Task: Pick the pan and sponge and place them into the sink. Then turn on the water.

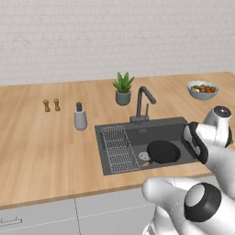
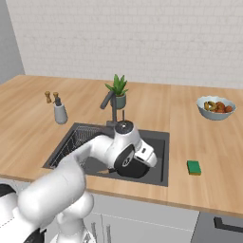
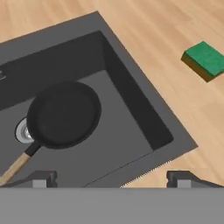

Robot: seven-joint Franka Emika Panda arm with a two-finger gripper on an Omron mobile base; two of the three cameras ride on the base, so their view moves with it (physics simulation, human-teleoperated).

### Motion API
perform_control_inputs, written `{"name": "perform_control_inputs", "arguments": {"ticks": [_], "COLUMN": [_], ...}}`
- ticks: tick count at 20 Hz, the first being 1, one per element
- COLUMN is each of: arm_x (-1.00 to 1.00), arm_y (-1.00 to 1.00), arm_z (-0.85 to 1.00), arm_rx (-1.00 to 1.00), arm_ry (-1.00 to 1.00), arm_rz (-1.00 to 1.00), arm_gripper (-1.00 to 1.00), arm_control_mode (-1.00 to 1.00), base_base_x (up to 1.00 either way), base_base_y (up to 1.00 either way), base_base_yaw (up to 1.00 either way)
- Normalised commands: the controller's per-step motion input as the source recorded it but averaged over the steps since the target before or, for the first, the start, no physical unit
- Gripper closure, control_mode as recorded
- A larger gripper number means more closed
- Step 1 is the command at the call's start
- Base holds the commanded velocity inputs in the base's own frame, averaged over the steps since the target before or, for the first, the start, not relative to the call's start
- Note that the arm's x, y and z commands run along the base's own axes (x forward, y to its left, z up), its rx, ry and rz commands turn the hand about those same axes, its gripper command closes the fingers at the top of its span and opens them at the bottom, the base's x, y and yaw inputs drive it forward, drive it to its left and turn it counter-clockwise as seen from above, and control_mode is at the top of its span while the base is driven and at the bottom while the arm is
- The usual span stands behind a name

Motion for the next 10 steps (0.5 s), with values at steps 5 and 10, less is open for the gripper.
{"name": "perform_control_inputs", "arguments": {"ticks": [5,10], "arm_x": [0.18,0.32], "arm_y": [-0.48,-0.22], "arm_z": [0.00,0.00], "arm_rx": [0.00,0.00], "arm_ry": [0.00,0.03], "arm_rz": [0.29,0.24], "arm_gripper": [-1.00,-1.00], "arm_control_mode": [-1.00,-1.00], "base_base_x": [0.00,0.00], "base_base_y": [0.00,0.00], "base_base_yaw": [0.00,0.00]}}
